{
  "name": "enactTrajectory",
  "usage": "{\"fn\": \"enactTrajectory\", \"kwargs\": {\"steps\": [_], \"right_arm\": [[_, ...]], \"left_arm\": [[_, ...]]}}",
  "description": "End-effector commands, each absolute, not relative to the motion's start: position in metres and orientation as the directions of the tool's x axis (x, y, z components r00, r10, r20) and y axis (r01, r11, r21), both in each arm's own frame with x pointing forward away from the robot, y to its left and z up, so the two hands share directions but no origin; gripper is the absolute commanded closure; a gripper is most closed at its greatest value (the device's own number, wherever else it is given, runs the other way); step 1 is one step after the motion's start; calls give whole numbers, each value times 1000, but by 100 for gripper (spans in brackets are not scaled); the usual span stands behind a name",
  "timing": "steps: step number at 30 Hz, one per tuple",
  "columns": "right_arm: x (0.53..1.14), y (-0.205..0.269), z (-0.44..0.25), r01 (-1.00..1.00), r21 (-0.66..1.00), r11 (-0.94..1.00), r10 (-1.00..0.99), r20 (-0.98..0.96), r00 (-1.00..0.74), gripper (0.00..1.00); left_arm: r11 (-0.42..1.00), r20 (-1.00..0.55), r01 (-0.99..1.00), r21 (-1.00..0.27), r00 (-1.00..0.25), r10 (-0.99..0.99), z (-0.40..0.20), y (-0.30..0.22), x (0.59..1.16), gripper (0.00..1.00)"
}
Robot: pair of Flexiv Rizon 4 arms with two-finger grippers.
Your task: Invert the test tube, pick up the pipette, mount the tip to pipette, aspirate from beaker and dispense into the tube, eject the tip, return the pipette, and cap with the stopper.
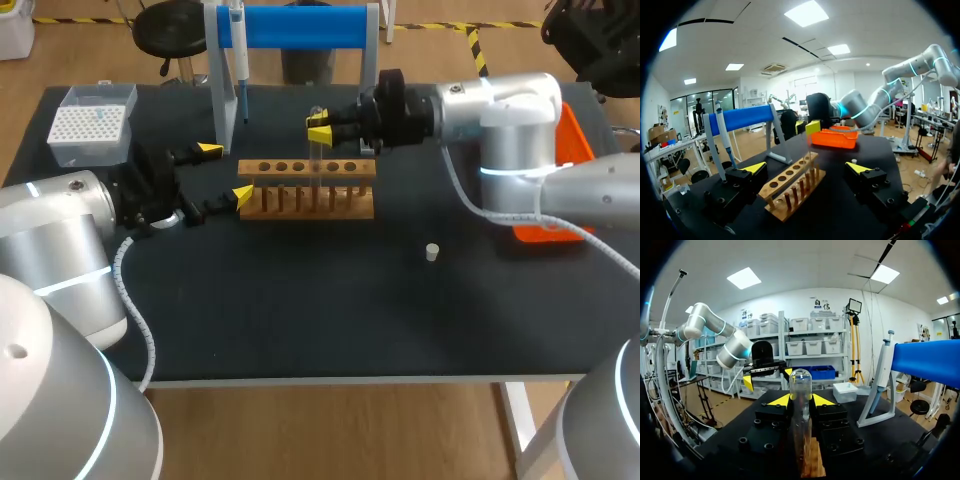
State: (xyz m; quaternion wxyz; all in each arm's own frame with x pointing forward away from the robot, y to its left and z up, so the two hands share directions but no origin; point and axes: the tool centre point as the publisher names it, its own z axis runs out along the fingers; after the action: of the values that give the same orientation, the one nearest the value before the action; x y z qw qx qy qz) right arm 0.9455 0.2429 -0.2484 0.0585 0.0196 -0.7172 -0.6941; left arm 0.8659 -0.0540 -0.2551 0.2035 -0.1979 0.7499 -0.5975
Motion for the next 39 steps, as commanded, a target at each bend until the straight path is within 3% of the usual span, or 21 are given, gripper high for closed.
{"fn": "enactTrajectory", "kwargs": {"steps": [1, 39], "right_arm": [[943, 242, -241, 52, 998, 47, -103, 56, -993, 100], [928, 230, -193, 6, 999, 42, -66, 9, -998, 100]], "left_arm": [[208, -70, -52, -977, -837, -542, -256, -55, 865, 0], [208, -70, -52, -977, -837, -542, -256, -55, 865, 0]]}}
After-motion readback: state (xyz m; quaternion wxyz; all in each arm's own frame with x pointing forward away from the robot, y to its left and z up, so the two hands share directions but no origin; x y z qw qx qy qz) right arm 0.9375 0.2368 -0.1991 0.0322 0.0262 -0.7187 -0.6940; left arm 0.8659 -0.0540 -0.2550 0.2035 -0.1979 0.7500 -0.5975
